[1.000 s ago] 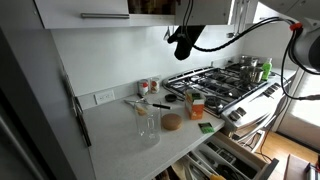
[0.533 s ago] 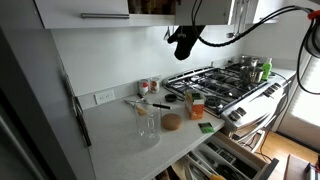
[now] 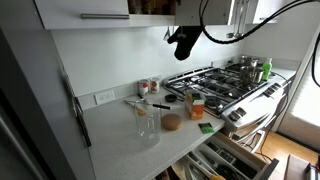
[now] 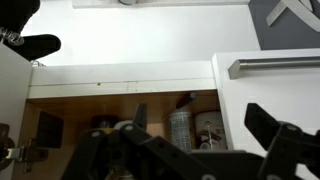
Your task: Put one grilling fork into the cupboard and another into the drawer
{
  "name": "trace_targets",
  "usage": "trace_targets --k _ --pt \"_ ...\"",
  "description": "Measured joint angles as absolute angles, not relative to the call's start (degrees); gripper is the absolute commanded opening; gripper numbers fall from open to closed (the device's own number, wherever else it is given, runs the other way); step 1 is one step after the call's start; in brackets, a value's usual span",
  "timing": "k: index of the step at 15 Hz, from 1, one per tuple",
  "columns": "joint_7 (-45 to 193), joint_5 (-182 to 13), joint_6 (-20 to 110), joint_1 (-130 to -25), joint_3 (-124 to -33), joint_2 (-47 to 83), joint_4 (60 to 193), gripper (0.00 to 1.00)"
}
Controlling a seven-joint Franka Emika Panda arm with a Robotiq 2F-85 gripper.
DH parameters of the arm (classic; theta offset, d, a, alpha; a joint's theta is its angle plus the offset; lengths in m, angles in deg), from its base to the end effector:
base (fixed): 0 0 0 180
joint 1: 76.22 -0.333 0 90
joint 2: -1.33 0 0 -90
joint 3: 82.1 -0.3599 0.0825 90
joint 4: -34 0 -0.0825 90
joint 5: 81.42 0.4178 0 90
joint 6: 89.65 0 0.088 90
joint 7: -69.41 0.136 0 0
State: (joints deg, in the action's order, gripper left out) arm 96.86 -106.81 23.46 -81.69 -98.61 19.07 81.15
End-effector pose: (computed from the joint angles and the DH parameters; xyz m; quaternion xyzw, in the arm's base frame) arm 0.6665 0.1654 0.8883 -0.8942 0.0712 -0.4420 0.0013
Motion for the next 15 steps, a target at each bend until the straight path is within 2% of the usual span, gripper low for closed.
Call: trace_targets --k 6,15 --pt "91.59 -102.73 22.58 -81.92 -100.98 19.4 82.86 1.0" --pt "78.6 -86.8 13.29 -80.27 -106.27 15.37 95.91 1.0"
